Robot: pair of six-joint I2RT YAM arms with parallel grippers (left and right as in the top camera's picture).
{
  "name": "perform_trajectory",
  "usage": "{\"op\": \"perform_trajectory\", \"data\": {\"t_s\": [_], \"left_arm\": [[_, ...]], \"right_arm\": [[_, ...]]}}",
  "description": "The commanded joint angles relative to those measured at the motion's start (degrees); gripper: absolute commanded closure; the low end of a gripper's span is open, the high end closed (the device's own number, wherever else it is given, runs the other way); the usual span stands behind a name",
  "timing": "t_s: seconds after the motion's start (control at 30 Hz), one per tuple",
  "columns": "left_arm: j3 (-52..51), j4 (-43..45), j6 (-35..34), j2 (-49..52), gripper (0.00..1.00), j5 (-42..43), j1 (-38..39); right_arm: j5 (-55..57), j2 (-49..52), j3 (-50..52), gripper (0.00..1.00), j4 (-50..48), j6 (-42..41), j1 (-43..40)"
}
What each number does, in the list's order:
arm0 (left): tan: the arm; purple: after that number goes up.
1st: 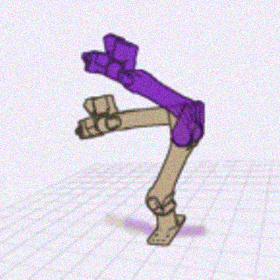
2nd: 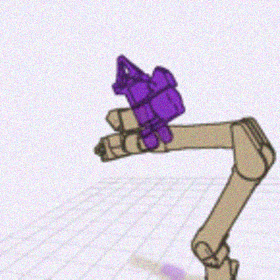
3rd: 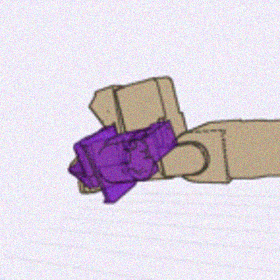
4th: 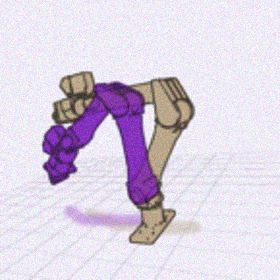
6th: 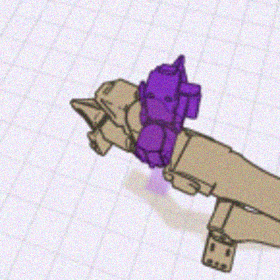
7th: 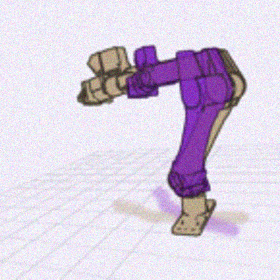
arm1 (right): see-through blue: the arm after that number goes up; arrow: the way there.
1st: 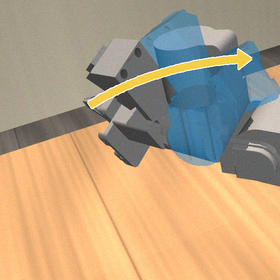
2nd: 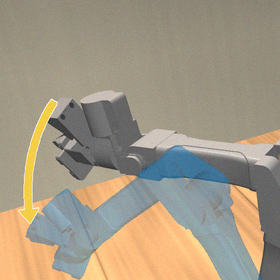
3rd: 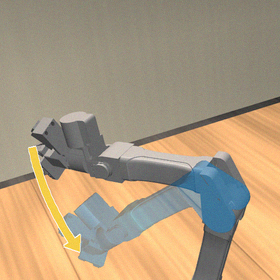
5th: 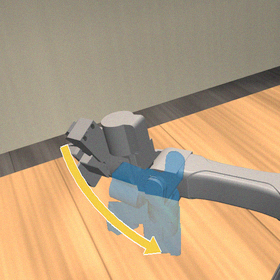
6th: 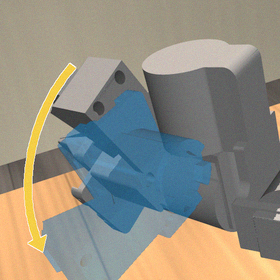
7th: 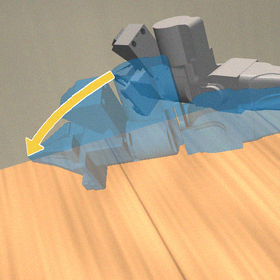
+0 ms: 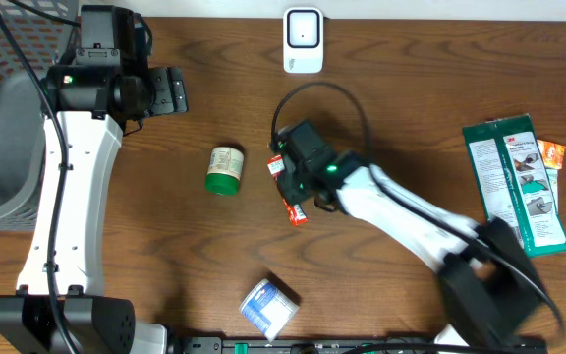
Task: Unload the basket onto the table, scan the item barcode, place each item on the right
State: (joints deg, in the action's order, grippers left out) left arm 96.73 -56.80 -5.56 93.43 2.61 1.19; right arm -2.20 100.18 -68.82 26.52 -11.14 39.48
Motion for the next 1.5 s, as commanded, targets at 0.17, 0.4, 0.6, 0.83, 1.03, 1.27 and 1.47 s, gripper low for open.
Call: {"op": "perform_trajectory", "data": {"t_s": [0.17, 0.4, 0.6, 0.83, 1.03, 1.27, 1.47], "left_arm": [[-0.1, -0.2, 0.4, 0.7, 0.12, -0.7, -0.2], [-0.1, -0.2, 0.4, 0.7, 0.12, -0.7, -0.2], [-0.1, -0.2, 0.4, 0.7, 0.12, -0.7, -0.2], [-0.1, -0.2, 0.4, 0.7, 0.12, -0.7, -0.2], [-0.1, -0.2, 0.4, 0.7, 0.12, -0.7, -0.2], [-0.1, -0.2, 0.4, 0.7, 0.12, -0.7, -0.2], [-0.1, -0.2, 0.4, 0.7, 0.12, -0.7, -0.2]], "right_arm": [[4.2, -11.3, -0.6, 0.79, -8.2, -0.6, -3.1], [1.7, -3.7, -0.6, 0.8, -10.5, -5.7, -1.8], [0.2, 7.3, -0.6, 0.8, -13.6, -6.6, 2.2], [0.3, 16.0, -0.6, 0.77, -18.2, -5.8, 3.9], [5.2, 15.8, -0.6, 0.79, -14.8, -5.7, 1.9], [5.8, 11.2, -0.6, 0.82, -6.2, -5.7, -2.2], [5.7, 7.5, -0.6, 0.75, 2.3, -5.7, -3.6]]}}
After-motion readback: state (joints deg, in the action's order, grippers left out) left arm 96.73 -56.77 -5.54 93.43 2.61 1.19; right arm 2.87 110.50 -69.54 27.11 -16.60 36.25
